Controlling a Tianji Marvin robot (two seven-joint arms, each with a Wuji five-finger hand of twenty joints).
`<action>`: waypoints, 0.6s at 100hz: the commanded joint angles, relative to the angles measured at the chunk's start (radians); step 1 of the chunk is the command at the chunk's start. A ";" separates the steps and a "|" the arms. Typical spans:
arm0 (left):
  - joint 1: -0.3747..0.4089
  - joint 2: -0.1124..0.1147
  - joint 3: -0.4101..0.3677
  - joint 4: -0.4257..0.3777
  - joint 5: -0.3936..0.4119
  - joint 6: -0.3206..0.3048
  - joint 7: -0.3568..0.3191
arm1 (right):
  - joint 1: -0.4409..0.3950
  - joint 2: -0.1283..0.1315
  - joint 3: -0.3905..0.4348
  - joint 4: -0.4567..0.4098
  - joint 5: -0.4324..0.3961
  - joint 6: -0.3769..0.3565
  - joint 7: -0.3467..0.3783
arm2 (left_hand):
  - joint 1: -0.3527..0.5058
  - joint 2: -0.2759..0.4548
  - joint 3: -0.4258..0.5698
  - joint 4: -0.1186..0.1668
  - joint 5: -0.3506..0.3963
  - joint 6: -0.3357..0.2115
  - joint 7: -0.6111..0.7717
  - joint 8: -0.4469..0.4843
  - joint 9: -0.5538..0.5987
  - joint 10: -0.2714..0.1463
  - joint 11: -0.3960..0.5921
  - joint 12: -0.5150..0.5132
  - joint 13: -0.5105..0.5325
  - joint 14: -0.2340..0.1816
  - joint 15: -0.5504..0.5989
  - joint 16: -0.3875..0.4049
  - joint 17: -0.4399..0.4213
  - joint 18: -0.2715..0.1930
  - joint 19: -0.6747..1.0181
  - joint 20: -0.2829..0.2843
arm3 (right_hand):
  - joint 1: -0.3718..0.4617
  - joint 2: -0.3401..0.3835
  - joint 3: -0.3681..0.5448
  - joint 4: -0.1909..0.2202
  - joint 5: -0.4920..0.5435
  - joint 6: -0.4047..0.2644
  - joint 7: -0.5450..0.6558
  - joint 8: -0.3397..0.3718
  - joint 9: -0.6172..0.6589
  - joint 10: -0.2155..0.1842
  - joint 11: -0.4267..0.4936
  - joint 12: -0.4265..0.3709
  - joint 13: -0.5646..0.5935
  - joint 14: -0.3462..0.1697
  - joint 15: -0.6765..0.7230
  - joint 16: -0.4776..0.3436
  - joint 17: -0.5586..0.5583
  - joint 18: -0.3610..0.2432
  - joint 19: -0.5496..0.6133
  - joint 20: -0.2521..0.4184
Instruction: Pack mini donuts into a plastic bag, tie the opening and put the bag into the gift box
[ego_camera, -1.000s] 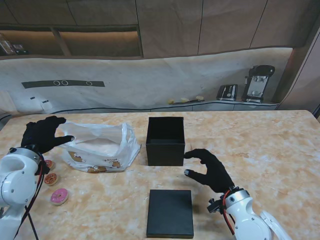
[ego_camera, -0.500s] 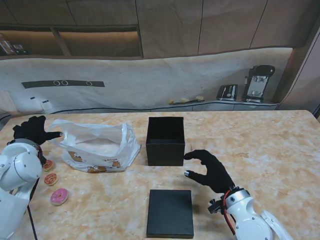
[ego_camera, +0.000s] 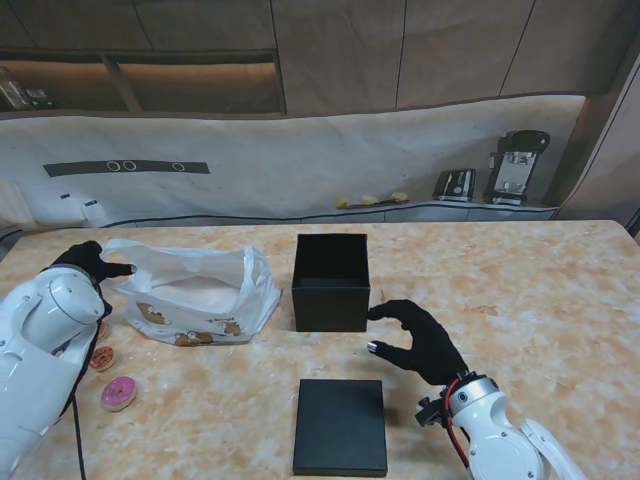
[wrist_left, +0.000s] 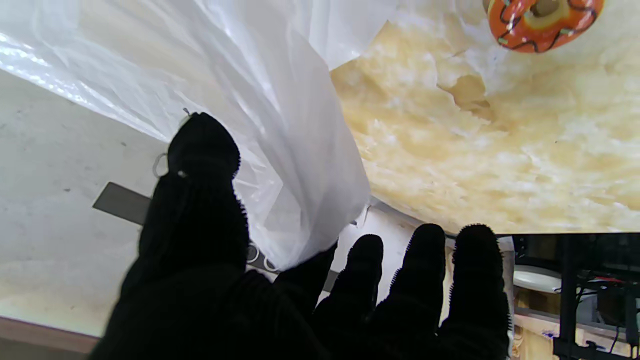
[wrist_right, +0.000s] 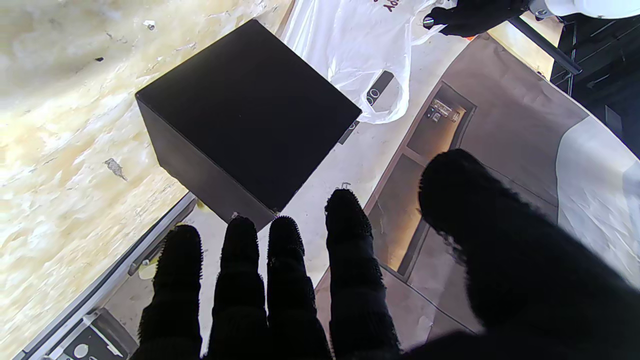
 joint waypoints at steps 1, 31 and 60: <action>-0.019 -0.011 0.012 0.011 -0.018 0.017 -0.024 | -0.011 -0.002 0.001 -0.006 -0.004 0.003 0.014 | 0.032 -0.023 0.002 0.014 -0.027 0.004 -0.010 0.013 0.017 0.021 0.012 0.011 0.032 0.027 0.024 -0.017 0.014 0.031 0.023 -0.016 | -0.023 0.013 -0.013 0.018 -0.015 -0.021 -0.002 -0.008 -0.005 -0.013 -0.010 -0.005 -0.001 -0.023 -0.010 -0.027 -0.011 -0.007 0.000 0.005; -0.087 -0.020 0.089 0.115 -0.068 0.073 0.004 | -0.017 -0.001 0.008 -0.011 -0.010 0.011 0.017 | 0.072 -0.065 0.026 0.020 0.007 -0.009 0.043 0.078 0.088 0.037 0.054 0.029 0.108 0.035 0.078 -0.002 0.081 0.059 0.108 0.012 | -0.022 0.015 -0.014 0.018 -0.014 -0.021 -0.002 -0.008 -0.004 -0.013 -0.010 -0.005 -0.001 -0.024 -0.010 -0.027 -0.011 -0.007 0.000 0.006; -0.105 -0.036 0.138 0.172 -0.108 0.114 0.055 | -0.023 0.000 0.014 -0.015 -0.011 0.013 0.018 | 0.017 -0.201 0.439 0.010 -0.019 -0.010 0.306 0.186 0.195 0.020 0.155 0.075 0.242 0.012 0.193 0.068 0.219 0.045 0.329 0.114 | -0.022 0.014 -0.014 0.018 -0.014 -0.020 -0.003 -0.007 -0.004 -0.013 -0.009 -0.004 -0.001 -0.024 -0.010 -0.027 -0.011 -0.007 -0.001 0.006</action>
